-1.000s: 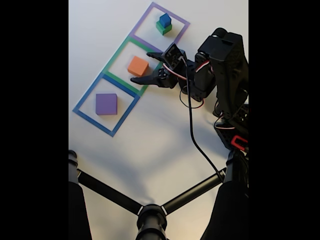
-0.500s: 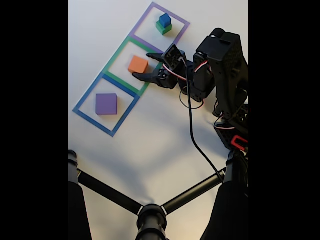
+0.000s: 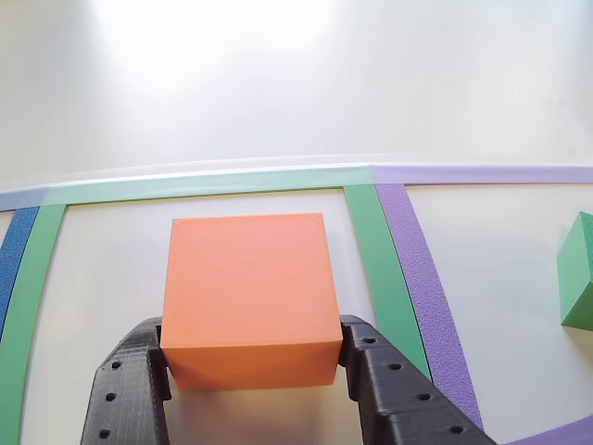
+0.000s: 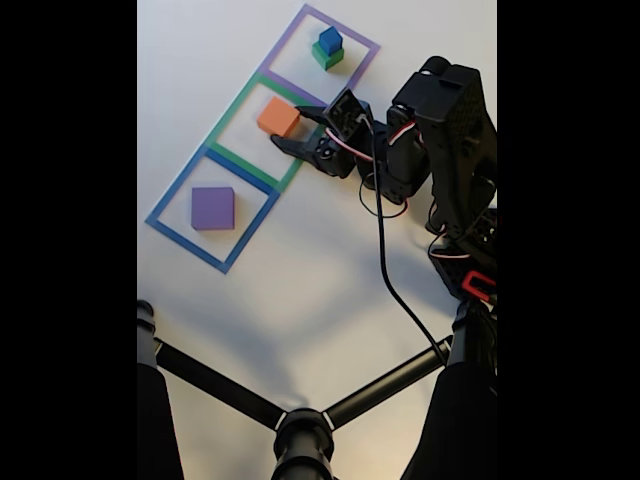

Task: Tower of hanoi

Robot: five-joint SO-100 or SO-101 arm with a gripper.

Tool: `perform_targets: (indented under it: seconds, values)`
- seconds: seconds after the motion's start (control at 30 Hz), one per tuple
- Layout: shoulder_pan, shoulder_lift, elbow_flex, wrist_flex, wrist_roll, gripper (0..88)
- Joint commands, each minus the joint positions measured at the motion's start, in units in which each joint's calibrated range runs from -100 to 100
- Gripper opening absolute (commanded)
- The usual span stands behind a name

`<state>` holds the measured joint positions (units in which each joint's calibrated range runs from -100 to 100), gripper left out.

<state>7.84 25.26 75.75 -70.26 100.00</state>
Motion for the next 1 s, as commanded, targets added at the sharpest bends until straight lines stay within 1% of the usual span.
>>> perform_targets:
  seconds: [0.0, 0.27, 0.37, 0.5, 0.63, 0.7, 0.83, 0.97]
  values:
    - [-1.3, -1.5, -0.8, -1.3, 0.0, 12.6]
    - [-3.0, -6.0, 0.9, 0.7, 0.0, 12.4]
    - [-4.1, -11.5, 2.6, 4.1, 0.0, 12.4]
    - [-6.0, -22.1, 4.8, 11.5, 0.0, 12.4]
    - [-7.7, -34.4, 5.2, 22.9, 0.0, 12.5]
    - [-8.3, -40.9, 4.0, 30.9, 0.0, 12.4]
    - [-9.1, -53.7, -1.1, 50.3, 0.0, 12.4]
    - [-10.0, -60.7, -10.8, 68.4, 0.0, 12.6]
